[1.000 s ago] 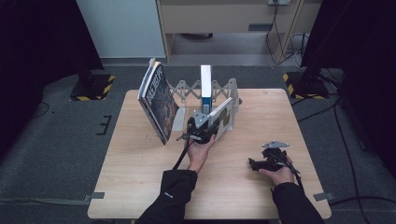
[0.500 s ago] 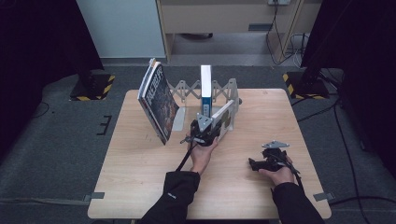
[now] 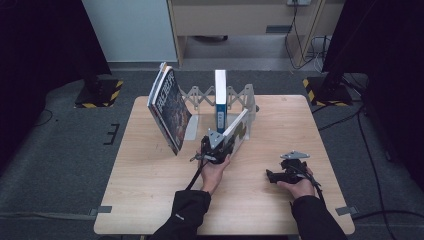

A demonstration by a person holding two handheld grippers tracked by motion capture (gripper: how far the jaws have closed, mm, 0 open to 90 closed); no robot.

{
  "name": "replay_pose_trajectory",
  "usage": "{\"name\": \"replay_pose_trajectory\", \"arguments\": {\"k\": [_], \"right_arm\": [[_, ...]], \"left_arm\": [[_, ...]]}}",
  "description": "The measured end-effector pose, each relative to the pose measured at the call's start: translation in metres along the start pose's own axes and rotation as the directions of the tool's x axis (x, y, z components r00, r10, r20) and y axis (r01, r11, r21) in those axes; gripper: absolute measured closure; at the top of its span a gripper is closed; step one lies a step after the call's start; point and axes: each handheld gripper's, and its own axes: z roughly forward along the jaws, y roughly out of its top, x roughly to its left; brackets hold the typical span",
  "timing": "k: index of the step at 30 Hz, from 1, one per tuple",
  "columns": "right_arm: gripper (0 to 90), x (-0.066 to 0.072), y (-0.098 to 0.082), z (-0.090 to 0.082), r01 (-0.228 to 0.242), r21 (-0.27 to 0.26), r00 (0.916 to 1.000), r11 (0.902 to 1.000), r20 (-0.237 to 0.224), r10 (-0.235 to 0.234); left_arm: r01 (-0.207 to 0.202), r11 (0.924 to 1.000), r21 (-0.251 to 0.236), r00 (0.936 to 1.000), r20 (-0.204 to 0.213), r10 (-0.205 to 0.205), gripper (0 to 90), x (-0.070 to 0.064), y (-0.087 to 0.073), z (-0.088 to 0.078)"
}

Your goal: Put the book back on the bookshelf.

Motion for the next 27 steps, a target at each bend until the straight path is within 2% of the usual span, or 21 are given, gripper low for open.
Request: {"name": "replay_pose_trajectory", "arguments": {"k": [8, 11, 19, 27], "right_arm": [[3.4, 0.000, 0.000, 0.000, -0.001, 0.000, 1.0000, 1.0000, 0.000, 0.001], [3.4, 0.000, 0.000, 0.000, -0.002, -0.002, 1.0000, 1.0000, 0.001, 0.002], [3.3, 0.000, 0.000, 0.000, -0.002, 0.000, 1.0000, 1.0000, 0.000, 0.002], [3.1, 0.000, 0.000, 0.000, -0.003, -0.001, 1.0000, 1.0000, 0.000, 0.003]], "left_arm": [[-0.007, 0.9999, 0.012, 1.0000, -0.002, 0.007, 73.6, -0.003, -0.011, -0.003], [0.007, 0.9996, 0.025, 1.0000, 0.003, -0.007, 73.6, -0.003, -0.015, -0.005], [0.005, 0.9988, 0.049, 1.0000, 0.001, -0.005, 73.6, -0.002, -0.023, -0.007], [0.021, 0.9987, 0.047, 0.9998, -0.004, -0.021, 73.5, -0.003, -0.024, 0.005]]}}
